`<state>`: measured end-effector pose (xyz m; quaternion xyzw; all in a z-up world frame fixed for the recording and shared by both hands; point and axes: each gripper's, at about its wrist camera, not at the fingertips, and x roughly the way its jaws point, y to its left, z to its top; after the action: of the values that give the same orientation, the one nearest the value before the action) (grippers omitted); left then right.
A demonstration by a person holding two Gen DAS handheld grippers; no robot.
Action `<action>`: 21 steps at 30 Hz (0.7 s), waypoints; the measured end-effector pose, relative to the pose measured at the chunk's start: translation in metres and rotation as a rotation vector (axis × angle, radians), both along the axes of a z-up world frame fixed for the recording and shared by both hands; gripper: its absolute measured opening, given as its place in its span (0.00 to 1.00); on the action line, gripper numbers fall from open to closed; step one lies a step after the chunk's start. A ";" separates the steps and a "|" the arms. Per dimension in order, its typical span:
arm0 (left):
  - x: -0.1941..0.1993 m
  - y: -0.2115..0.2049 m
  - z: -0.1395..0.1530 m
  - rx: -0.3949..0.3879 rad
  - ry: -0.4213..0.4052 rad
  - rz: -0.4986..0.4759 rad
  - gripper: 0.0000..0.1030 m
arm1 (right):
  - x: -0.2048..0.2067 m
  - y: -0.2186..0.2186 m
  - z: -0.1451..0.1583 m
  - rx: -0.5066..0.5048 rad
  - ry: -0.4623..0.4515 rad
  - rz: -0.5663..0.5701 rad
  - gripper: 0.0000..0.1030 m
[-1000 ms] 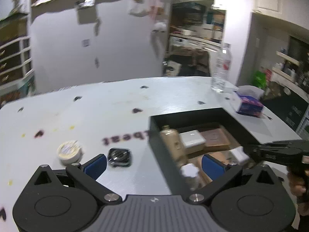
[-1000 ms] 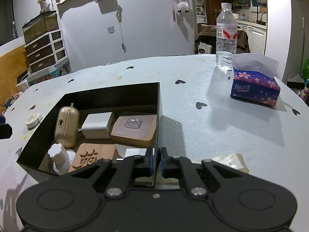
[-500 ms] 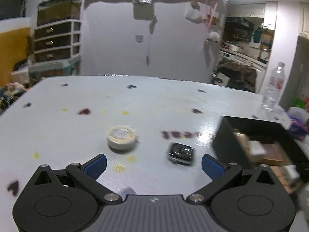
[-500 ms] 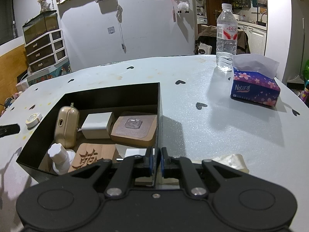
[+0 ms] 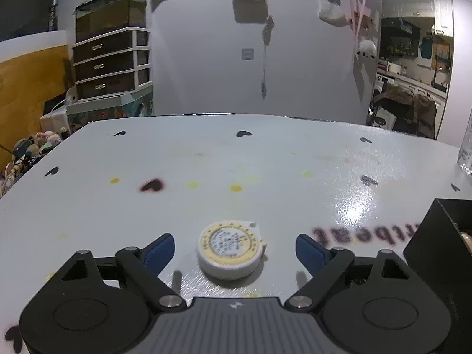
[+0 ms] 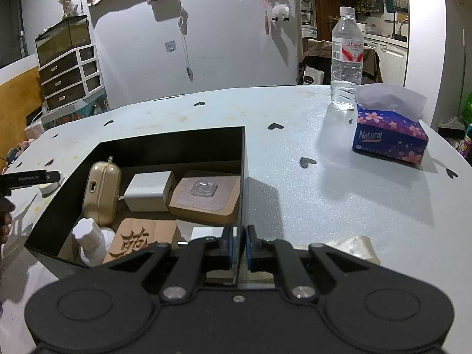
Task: Organize rigid objects
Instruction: 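Move the left tool to the round tape measure and grasp it, then carry the tape measure into the black box and open the left tool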
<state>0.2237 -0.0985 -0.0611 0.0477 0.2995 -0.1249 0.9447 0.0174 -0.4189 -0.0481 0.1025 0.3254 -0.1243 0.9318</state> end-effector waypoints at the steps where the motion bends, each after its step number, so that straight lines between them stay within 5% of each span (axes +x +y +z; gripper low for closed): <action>1: 0.002 -0.002 -0.001 0.005 0.000 0.001 0.83 | 0.000 0.000 0.000 0.000 0.000 0.000 0.09; 6: 0.005 -0.011 -0.012 0.032 0.026 0.010 0.72 | 0.000 0.000 0.000 0.001 -0.001 0.005 0.09; 10: 0.003 -0.010 -0.012 0.026 0.005 0.009 0.55 | 0.000 0.000 0.000 0.002 -0.003 0.002 0.07; 21: -0.020 -0.012 0.001 0.009 -0.030 -0.037 0.55 | 0.001 0.001 -0.001 -0.012 0.005 -0.008 0.06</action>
<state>0.2042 -0.1100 -0.0605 0.0593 0.2851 -0.1403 0.9463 0.0187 -0.4176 -0.0487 0.0979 0.3267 -0.1300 0.9310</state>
